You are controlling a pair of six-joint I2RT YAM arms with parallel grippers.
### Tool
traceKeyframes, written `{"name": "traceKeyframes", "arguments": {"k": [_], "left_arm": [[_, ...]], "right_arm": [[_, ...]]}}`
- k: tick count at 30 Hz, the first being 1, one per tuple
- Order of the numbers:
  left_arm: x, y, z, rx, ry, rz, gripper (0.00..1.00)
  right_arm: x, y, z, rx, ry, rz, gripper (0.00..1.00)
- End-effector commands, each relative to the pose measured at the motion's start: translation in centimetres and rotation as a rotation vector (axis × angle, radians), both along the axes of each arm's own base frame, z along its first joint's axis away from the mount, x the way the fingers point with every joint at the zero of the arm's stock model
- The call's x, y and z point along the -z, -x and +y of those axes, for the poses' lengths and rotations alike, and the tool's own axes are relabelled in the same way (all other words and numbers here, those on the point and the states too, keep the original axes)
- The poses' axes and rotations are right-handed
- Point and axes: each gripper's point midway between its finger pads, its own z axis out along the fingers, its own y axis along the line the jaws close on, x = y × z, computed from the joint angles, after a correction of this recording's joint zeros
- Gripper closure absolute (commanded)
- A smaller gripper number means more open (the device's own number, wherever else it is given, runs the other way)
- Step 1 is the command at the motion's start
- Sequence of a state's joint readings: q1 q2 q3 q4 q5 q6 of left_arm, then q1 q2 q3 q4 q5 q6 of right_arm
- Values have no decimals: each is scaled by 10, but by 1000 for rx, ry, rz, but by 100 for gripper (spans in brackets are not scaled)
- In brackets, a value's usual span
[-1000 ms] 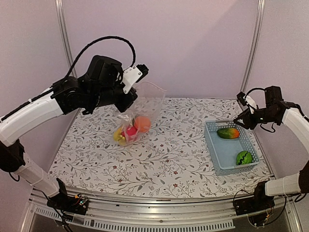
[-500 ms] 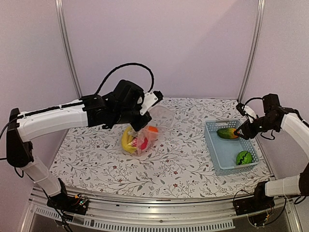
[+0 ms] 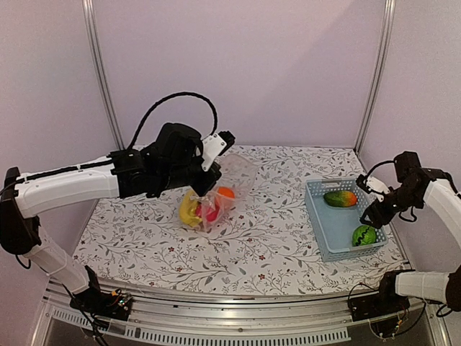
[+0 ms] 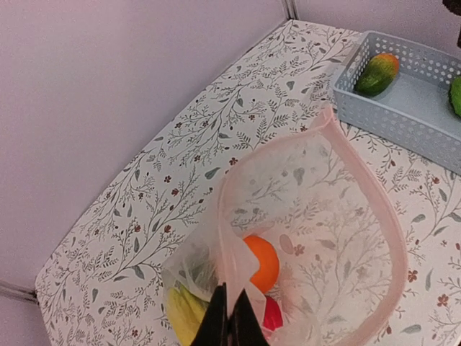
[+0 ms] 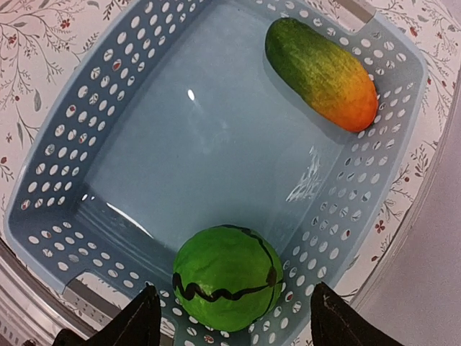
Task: Place the food in the zip-top bag and seal the zipper
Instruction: Pick up the fake fruit from the bin.
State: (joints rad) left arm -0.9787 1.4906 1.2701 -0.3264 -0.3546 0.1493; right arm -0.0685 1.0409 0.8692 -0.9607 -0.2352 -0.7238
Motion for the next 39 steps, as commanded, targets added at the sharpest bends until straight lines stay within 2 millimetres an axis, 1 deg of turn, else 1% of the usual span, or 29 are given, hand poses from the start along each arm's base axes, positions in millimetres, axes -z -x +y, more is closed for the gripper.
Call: {"name": "traceKeyframes", "arguments": {"k": [1, 3, 8, 13, 15, 19, 26, 34, 39], "left_arm": [[0, 9, -6, 11, -15, -39, 100], [4, 12, -9, 19, -36, -44, 100], [5, 16, -15, 41, -21, -27, 100], [6, 17, -16, 45, -21, -22, 100], [7, 18, -16, 45, -24, -22, 100], [9, 17, -15, 39, -39, -27, 100], [6, 18, -15, 39, -36, -32, 100], [9, 18, -15, 41, -42, -30, 100], [10, 17, -15, 38, -45, -29, 100]], "right_arm": [[34, 32, -14, 19, 85, 148, 28], [41, 35, -19, 26, 114, 156, 26], [41, 23, -25, 54, 137, 125, 26], [53, 21, -28, 68, 148, 175, 26], [54, 19, -30, 72, 152, 177, 25], [55, 19, -27, 60, 143, 187, 26], [64, 21, -22, 33, 117, 230, 26], [86, 31, -20, 39, 100, 317, 25], [91, 31, -18, 41, 89, 328, 22]]}}
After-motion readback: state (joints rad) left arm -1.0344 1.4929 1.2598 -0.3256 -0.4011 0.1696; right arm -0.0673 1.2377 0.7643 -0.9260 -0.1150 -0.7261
